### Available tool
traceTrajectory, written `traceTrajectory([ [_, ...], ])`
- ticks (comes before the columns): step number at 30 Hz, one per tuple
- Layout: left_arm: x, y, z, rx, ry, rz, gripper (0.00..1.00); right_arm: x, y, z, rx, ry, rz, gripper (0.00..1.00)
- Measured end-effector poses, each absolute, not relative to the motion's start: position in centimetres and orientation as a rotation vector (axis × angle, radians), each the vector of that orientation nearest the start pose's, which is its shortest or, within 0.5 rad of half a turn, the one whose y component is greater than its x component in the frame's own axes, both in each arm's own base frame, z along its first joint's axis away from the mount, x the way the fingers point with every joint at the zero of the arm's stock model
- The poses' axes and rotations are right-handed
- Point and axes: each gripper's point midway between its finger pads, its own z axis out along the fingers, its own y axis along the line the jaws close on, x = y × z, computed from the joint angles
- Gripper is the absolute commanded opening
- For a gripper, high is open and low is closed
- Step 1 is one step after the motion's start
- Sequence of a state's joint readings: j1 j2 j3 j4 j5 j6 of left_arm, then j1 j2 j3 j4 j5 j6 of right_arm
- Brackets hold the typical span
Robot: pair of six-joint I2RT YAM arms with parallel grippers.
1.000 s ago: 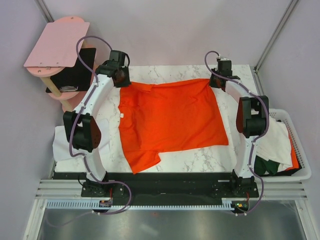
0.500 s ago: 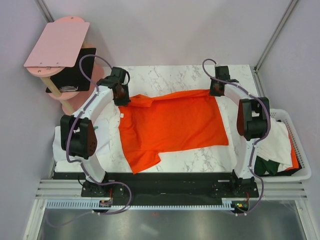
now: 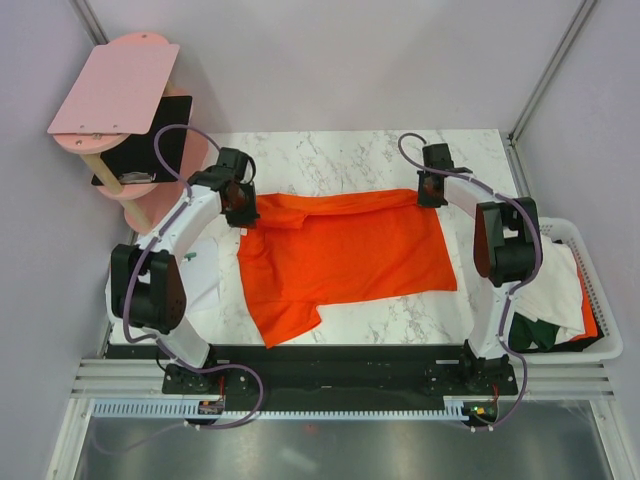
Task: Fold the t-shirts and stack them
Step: Fold the flattened tshirt in 1/3 of the way
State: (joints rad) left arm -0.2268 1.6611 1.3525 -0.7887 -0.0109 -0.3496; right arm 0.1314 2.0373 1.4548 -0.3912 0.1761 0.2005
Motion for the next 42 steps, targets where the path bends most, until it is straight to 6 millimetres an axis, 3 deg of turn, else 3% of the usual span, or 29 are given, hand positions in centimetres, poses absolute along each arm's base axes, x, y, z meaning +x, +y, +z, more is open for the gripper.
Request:
traceTrajectory([
  [1, 35.7, -9.7, 11.6, -0.169, 2.687, -0.182, 0.02, 47.8, 4.1, 3.6, 0.151, 2.524, -0.100, 0.02],
  [3, 34.6, -9.8, 10.8, -0.176, 2.714, -0.194, 0.03, 47.2, 4.2, 3.4, 0.142, 2.536, -0.115, 0.17],
  [4, 33.9, -9.8, 10.3, -0.180, 2.735, -0.202, 0.18, 46.9, 4.2, 3.4, 0.138, 2.541, -0.119, 0.32],
  [5, 33.2, -9.8, 9.7, -0.186, 2.758, -0.207, 0.40, 46.6, 4.2, 3.3, 0.132, 2.547, -0.127, 0.41],
  [6, 32.5, -9.8, 9.2, -0.190, 2.780, -0.208, 0.82, 46.1, 4.2, 3.2, 0.132, 2.554, -0.132, 0.50],
  [7, 32.0, -9.8, 8.7, -0.191, 2.797, -0.208, 0.97, 45.8, 4.2, 3.1, 0.135, 2.561, -0.136, 0.70],
  [10, 30.5, -9.8, 7.6, -0.217, 2.851, -0.209, 1.00, 44.6, 4.0, 2.8, 0.130, 2.584, -0.149, 0.98],
  [15, 30.2, -9.4, 8.1, -0.225, 2.845, -0.182, 1.00, 43.2, 3.5, 5.0, 0.134, 2.558, -0.153, 0.98],
  [18, 31.6, -9.4, 9.4, -0.225, 2.803, -0.178, 1.00, 43.8, 3.4, 7.8, 0.148, 2.486, -0.135, 0.98],
  [20, 33.7, -9.6, 10.8, -0.224, 2.752, -0.173, 1.00, 44.6, 3.2, 9.3, 0.160, 2.443, -0.128, 0.98],
  [24, 37.6, -10.2, 12.1, -0.224, 2.687, -0.171, 0.99, 46.6, 2.9, 10.3, 0.192, 2.396, -0.102, 0.90],
  [27, 39.7, -10.6, 11.4, -0.226, 2.684, -0.162, 0.99, 47.7, 2.6, 9.1, 0.241, 2.396, -0.036, 0.62],
  [28, 40.2, -10.7, 10.9, -0.227, 2.689, -0.160, 0.98, 48.0, 2.4, 8.4, 0.257, 2.403, -0.008, 0.31],
  [30, 40.7, -10.8, 9.6, -0.227, 2.715, -0.152, 0.98, 48.4, 2.4, 7.1, 0.281, 2.416, 0.046, 0.06],
  [34, 40.5, -10.8, 7.6, -0.231, 2.767, -0.130, 0.97, 48.6, 3.3, 5.4, 0.297, 2.446, 0.164, 0.01],
  [42, 40.3, -10.7, 7.1, -0.231, 2.774, -0.128, 0.96, 46.7, 5.5, 4.9, 0.242, 2.456, 0.226, 0.00],
])
